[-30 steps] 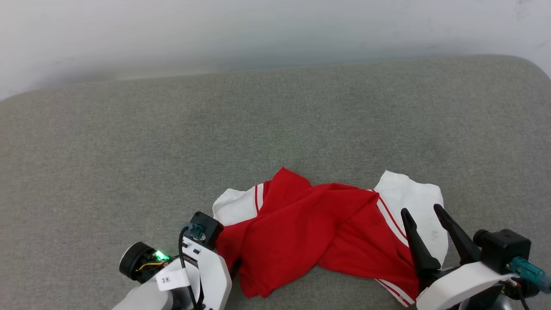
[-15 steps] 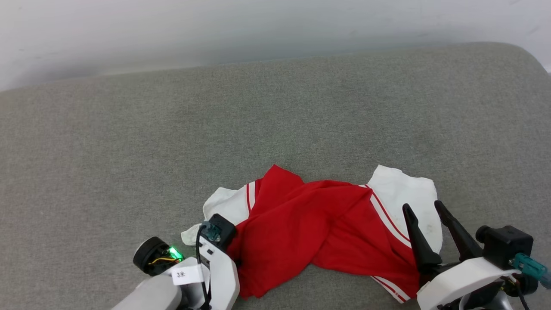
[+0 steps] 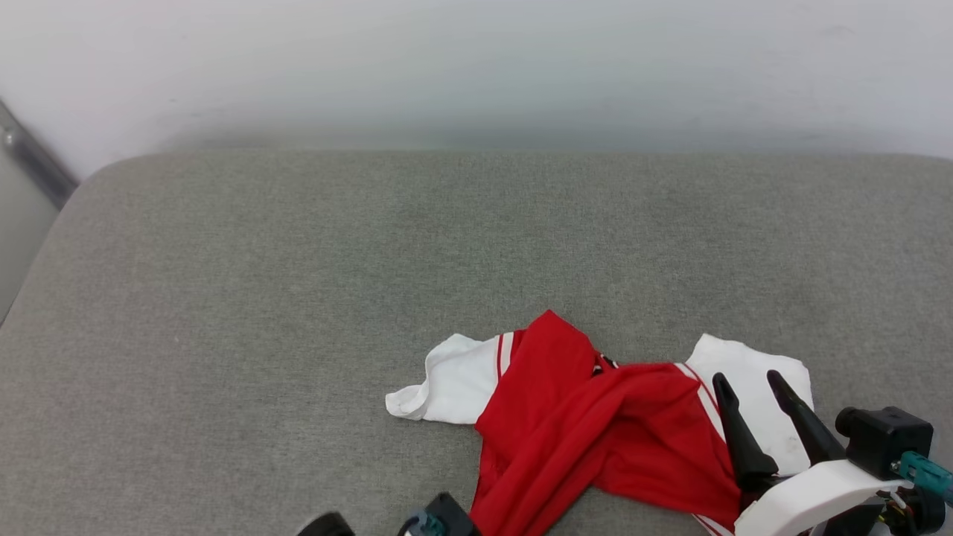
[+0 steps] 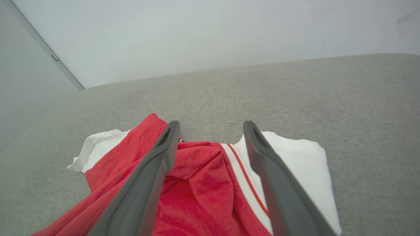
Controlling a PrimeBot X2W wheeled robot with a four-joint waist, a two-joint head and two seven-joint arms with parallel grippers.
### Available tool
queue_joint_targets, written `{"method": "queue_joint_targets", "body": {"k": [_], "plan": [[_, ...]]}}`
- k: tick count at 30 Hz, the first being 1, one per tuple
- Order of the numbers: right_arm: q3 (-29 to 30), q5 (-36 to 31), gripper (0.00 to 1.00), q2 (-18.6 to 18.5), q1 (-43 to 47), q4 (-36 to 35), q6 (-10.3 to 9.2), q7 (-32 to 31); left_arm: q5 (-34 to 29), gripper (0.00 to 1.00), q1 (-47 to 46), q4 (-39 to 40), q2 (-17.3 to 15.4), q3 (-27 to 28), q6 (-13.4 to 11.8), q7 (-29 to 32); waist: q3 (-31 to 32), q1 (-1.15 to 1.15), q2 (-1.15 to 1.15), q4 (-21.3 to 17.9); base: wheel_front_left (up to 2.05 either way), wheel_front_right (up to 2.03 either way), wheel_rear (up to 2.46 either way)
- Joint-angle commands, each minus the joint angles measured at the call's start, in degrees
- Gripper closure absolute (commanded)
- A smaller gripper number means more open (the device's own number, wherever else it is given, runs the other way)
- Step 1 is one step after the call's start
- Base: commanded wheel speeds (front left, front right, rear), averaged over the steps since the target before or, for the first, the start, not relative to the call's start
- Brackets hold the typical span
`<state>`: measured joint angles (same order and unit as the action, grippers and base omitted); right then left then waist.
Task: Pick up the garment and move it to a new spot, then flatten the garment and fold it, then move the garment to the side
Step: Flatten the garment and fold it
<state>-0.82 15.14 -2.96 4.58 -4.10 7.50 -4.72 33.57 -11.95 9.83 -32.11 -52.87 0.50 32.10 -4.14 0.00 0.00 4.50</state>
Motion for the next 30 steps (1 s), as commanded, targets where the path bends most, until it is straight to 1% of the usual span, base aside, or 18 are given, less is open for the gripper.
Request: {"method": "queue_joint_targets", "body": {"k": [1, 3, 6, 10, 11, 12, 18, 26, 30], "plan": [[0.02, -0.10, 0.00, 0.09, 0.66, -0.15, -0.02, -0.25, 0.65, 1.00, 1.23, 0.20, -0.10, -0.34, -0.24, 0.42, 0.87, 0.00, 0.00, 0.77, 0.00, 0.00, 0.00], [-0.01, -0.36, 0.00, 0.09, 0.88, -0.20, -0.02, -0.69, 1.68, 1.00, 3.52, -0.38, -0.92, -1.50, -0.63, 1.91, 1.51, 0.00, 0.00, 1.00, 0.00, 0.00, 0.00], [0.01, -0.51, 0.00, 0.09, 1.20, -0.51, -0.02, -1.13, 3.00, 1.00, 6.21, -2.06, -1.00, -2.65, -1.42, 3.09, 2.07, 0.00, 0.00, 1.19, 0.00, 0.00, 0.00], [-0.31, -0.69, 0.00, 0.10, 1.51, -1.05, -0.02, -1.63, 4.17, 1.00, 8.28, -5.27, 0.55, -3.10, -2.28, 2.16, 2.55, 0.00, 0.00, 0.99, 0.00, 0.00, 0.00], [-0.13, -0.77, 0.00, 0.10, 1.80, -1.57, -0.02, -1.82, 3.81, 0.48, 8.18, -7.15, 2.47, -2.53, -2.98, -0.54, 2.86, 0.00, 0.00, 0.86, 0.00, 0.00, 0.00], [0.04, -0.80, 0.00, 0.10, 1.90, -1.76, -0.02, -1.89, 3.75, 0.00, 8.06, -7.43, 3.18, -2.18, -3.17, -1.55, 2.99, 0.00, 0.00, 0.85, 0.00, 0.00, 0.00], [0.51, -0.62, 0.00, 0.10, 2.68, -2.69, -0.02, -2.11, 2.35, 0.00, 6.87, -6.18, 4.62, 1.12, -5.85, -7.77, 4.21, 0.00, 0.00, 0.69, 0.00, 0.00, 0.00], [0.87, -0.18, 0.00, 0.10, 2.91, -3.24, -0.02, -2.20, 1.68, 0.00, 7.34, -0.14, 3.37, 7.26, -11.19, -13.95, 5.22, 0.00, 0.00, 0.30, 0.00, 0.00, 0.00], [1.19, -0.07, 0.00, 0.10, 2.77, -3.53, -0.02, -2.20, 1.09, 0.00, 6.89, 0.61, 2.39, 10.79, -13.80, -17.19, 5.28, 0.00, 0.00, 0.08, 0.00, 0.00, 0.00]]}}
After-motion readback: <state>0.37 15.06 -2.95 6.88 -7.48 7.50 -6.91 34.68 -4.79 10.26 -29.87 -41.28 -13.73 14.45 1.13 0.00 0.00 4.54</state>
